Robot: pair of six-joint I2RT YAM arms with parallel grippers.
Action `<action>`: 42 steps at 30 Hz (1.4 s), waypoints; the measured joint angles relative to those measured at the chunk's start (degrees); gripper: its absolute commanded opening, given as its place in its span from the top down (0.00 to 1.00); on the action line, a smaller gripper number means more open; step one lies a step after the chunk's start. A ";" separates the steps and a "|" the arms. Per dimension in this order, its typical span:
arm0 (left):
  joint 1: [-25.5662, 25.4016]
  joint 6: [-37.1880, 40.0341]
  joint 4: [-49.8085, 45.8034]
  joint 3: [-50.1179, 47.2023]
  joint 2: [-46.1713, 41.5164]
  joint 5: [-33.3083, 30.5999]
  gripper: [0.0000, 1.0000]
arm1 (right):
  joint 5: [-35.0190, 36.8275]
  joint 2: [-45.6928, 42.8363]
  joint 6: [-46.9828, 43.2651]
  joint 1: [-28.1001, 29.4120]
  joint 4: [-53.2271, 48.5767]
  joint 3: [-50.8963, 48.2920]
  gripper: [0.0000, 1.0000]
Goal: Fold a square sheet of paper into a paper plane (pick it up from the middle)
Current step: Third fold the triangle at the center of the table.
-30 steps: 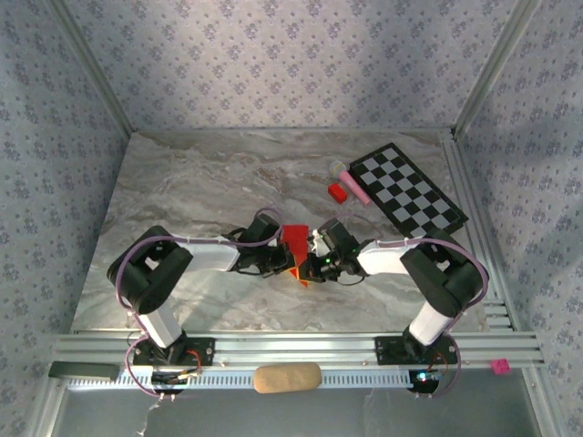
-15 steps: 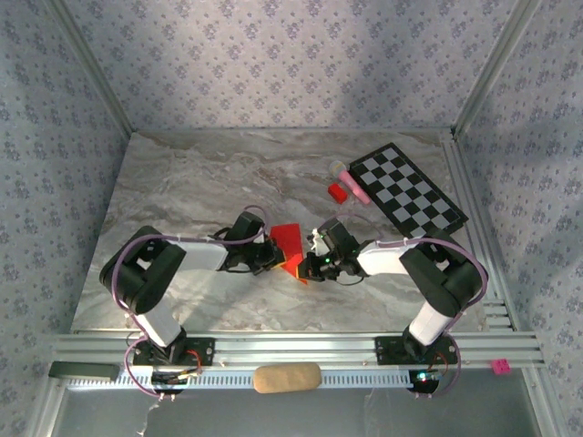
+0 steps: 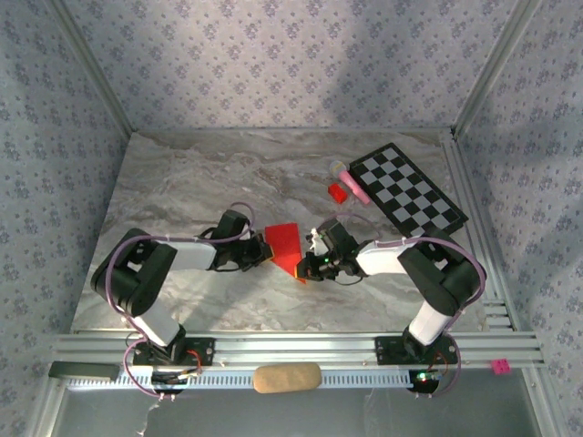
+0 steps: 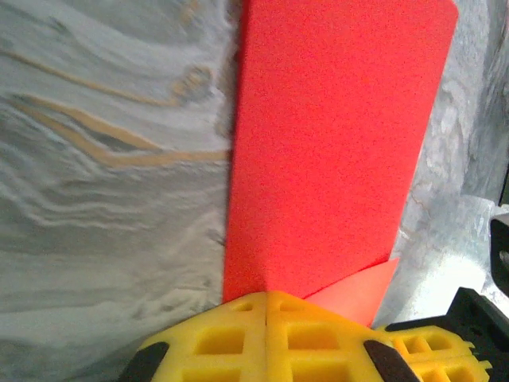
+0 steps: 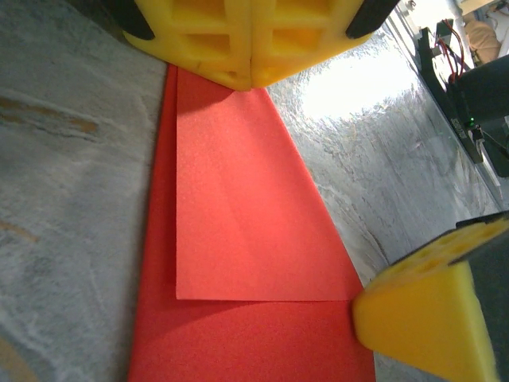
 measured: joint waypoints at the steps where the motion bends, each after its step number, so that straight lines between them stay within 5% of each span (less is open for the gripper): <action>1: 0.42 0.28 -0.02 -0.11 -0.11 0.02 0.95 | 0.00 0.00 0.00 0.00 0.00 0.00 1.00; 17: 0.66 1.68 -6.93 0.31 -10.58 -5.25 0.85 | 0.00 0.00 0.26 0.00 -0.13 0.11 1.00; 24: -5.49 2.27 -5.70 4.13 -5.25 -3.78 0.89 | 0.02 0.00 0.46 0.00 -0.72 0.39 0.99; 42: -5.79 2.27 -4.28 3.80 0.92 -4.57 0.99 | 0.90 -2.08 -1.11 1.68 -8.76 5.81 0.97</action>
